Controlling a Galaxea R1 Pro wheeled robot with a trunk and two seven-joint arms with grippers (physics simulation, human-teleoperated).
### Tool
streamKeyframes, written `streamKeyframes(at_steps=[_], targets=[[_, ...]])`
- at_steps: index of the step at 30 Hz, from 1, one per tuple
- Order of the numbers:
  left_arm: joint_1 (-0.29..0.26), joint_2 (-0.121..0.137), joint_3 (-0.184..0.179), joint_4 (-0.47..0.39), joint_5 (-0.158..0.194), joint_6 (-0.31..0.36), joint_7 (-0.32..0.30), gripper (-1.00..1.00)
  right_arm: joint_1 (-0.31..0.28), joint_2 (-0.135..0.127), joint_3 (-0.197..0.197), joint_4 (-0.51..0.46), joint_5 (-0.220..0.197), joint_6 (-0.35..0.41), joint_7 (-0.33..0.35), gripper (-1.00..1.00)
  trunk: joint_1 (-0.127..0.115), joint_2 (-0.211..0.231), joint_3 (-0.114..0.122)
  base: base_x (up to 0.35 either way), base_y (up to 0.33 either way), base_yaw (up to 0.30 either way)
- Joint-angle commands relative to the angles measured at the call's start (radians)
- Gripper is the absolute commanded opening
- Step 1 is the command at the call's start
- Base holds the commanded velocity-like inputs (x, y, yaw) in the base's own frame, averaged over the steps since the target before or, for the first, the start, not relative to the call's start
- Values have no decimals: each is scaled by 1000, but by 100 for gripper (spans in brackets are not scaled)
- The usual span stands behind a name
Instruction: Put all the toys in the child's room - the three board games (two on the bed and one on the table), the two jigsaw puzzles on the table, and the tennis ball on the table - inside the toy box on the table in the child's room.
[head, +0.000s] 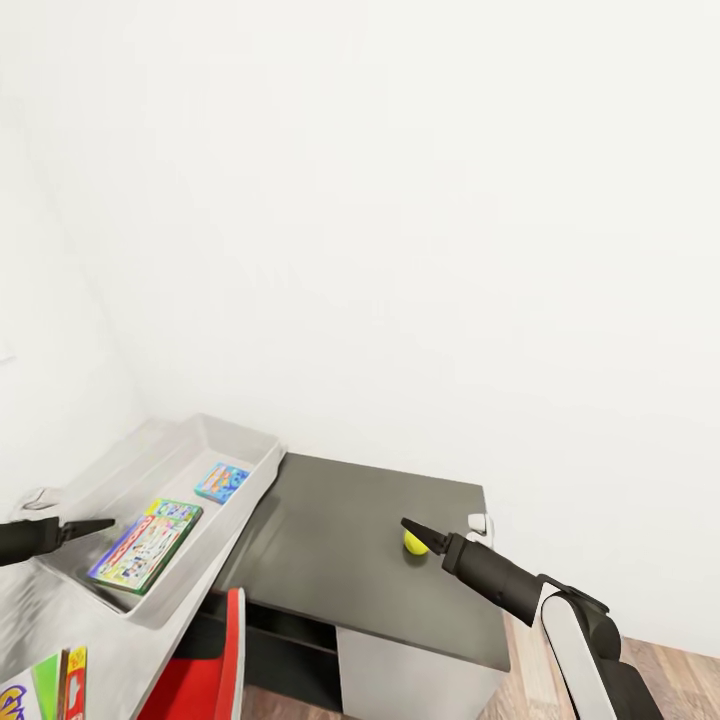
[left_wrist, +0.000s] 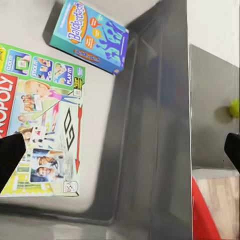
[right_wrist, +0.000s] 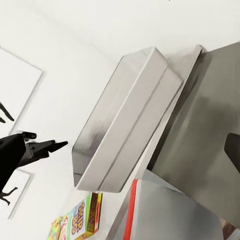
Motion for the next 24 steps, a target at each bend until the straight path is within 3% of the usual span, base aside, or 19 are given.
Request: streamKeyframes(at_steps=[1, 7, 21, 24], targets=[[-1, 3, 12, 0, 4, 8, -21, 100, -1, 1, -2, 0, -1, 6, 3, 100, 1, -2, -1, 0, 0, -78], [-1, 12, 76, 1, 4, 12, -141, 100, -1, 1, -2, -1, -1, 5, 4, 100, 1, -2, 7, 0, 0, -95], [15, 13, 187, 14, 7, 24, -422, 100, -1, 1, -1, -2, -1, 3, 4, 100, 1, -2, 27, 0, 0, -109], [16, 12, 196, 23, 8, 23, -422, 100, -1, 1, -1, -2, -1, 3, 4, 100, 1, -2, 32, 0, 0, -111]])
